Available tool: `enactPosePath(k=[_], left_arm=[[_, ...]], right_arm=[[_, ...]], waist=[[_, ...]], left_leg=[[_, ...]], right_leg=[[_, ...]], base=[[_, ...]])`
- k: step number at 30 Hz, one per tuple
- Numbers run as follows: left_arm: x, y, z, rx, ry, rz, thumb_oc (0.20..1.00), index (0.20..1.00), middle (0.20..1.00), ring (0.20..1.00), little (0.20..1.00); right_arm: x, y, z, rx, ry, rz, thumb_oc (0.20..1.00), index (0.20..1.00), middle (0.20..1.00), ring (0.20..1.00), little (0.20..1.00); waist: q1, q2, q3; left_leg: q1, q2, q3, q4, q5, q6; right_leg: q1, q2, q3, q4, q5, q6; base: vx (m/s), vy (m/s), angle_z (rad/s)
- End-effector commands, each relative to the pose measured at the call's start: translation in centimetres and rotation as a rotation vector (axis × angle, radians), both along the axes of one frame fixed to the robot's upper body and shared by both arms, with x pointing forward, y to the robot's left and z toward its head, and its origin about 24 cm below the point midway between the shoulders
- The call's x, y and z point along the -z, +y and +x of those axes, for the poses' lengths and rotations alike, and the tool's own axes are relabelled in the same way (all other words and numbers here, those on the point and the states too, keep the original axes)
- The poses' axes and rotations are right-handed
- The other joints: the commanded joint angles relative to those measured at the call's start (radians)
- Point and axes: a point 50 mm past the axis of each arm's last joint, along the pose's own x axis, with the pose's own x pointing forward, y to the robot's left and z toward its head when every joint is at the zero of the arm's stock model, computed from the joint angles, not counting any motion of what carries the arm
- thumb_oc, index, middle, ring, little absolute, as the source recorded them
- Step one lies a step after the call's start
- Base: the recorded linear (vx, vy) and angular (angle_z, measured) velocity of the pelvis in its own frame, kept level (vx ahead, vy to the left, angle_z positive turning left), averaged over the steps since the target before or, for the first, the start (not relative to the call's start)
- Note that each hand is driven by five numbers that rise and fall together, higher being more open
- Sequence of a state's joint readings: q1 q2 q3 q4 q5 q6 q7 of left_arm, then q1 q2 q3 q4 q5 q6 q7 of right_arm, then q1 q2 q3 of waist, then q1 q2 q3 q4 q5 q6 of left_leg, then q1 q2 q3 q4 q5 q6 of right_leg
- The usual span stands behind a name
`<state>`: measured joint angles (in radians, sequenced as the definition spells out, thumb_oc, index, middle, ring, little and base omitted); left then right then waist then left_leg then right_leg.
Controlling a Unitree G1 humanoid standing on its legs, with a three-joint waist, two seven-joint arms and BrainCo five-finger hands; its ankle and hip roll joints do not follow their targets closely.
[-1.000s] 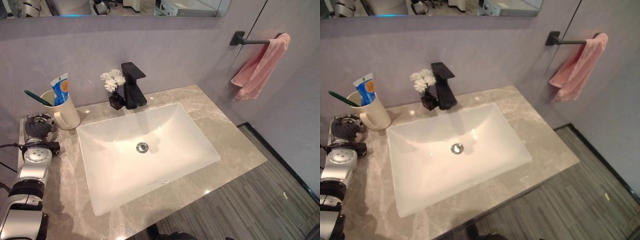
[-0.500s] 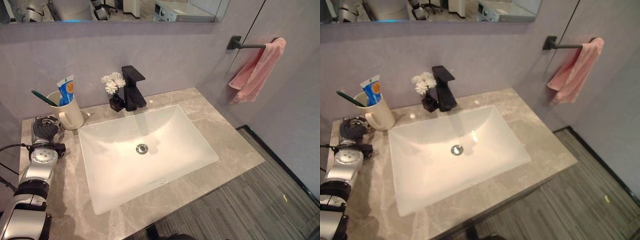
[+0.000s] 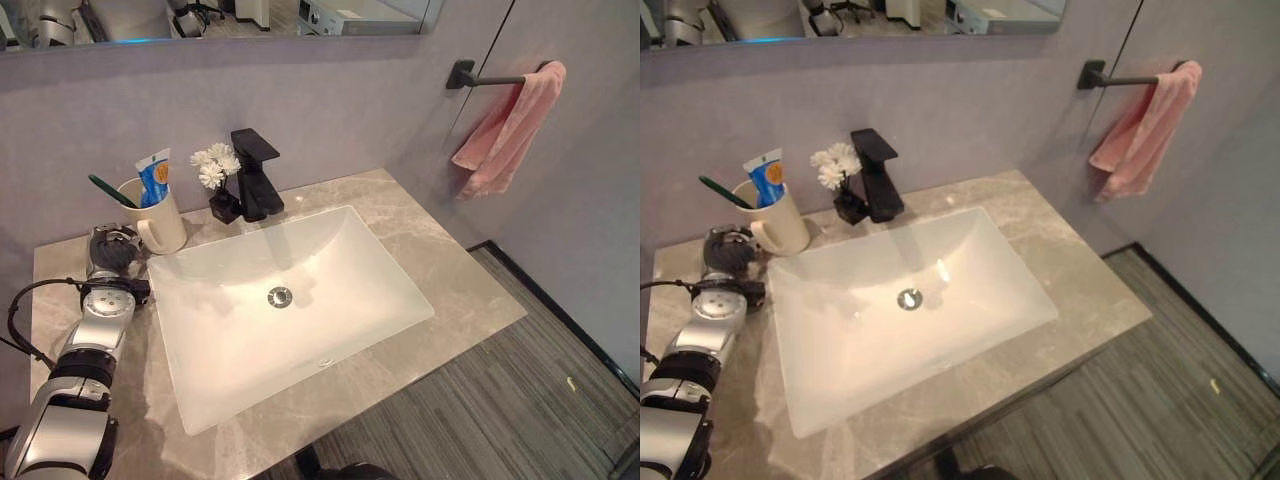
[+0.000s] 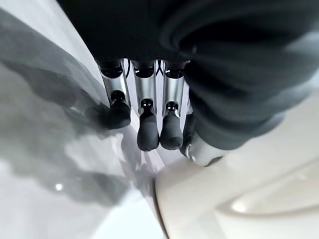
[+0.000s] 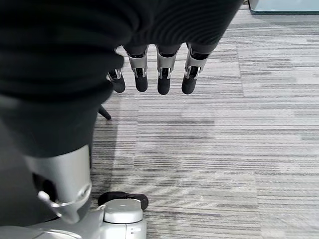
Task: Put brush and paste in cup on sink, flatten towel.
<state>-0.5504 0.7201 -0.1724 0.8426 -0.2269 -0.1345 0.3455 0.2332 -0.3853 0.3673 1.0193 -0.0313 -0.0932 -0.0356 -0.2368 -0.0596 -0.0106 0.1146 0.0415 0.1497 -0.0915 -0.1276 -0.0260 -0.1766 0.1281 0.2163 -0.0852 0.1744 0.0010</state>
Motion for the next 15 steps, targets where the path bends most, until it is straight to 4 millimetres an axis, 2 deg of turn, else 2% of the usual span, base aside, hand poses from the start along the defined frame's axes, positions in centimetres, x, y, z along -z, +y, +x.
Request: enactPosePath(k=[1, 15], left_arm=[[-1.95, -1.45, 1.81, 0.044, -0.080, -0.015, 0.200, 0.200, 0.200, 0.200, 0.200], [-1.04, -0.50, 0.98, -0.028, -0.057, 0.003, 0.200, 0.200, 0.200, 0.200, 0.200]], right_arm=[[-1.06, -2.72, 1.43, 0.019, -0.053, -0.069, 1.000, 1.000, 1.000, 1.000, 1.000], [-0.91, -2.76, 0.97, 0.024, -0.038, -0.078, 1.000, 1.000, 1.000, 1.000, 1.000]], waist=[[-0.026, 0.046, 0.030], [-0.009, 0.037, 0.015]], left_leg=[[0.044, 0.065, -0.016, 0.004, 0.037, -0.036], [0.054, 0.065, -0.029, 0.004, 0.026, -0.034]], right_leg=[[0.004, -0.010, 0.010, 0.103, -0.126, 0.090], [0.025, -0.020, -0.014, 0.099, -0.135, 0.090]], base=[[0.00, 0.000, 0.00], [0.00, 0.000, 0.00]])
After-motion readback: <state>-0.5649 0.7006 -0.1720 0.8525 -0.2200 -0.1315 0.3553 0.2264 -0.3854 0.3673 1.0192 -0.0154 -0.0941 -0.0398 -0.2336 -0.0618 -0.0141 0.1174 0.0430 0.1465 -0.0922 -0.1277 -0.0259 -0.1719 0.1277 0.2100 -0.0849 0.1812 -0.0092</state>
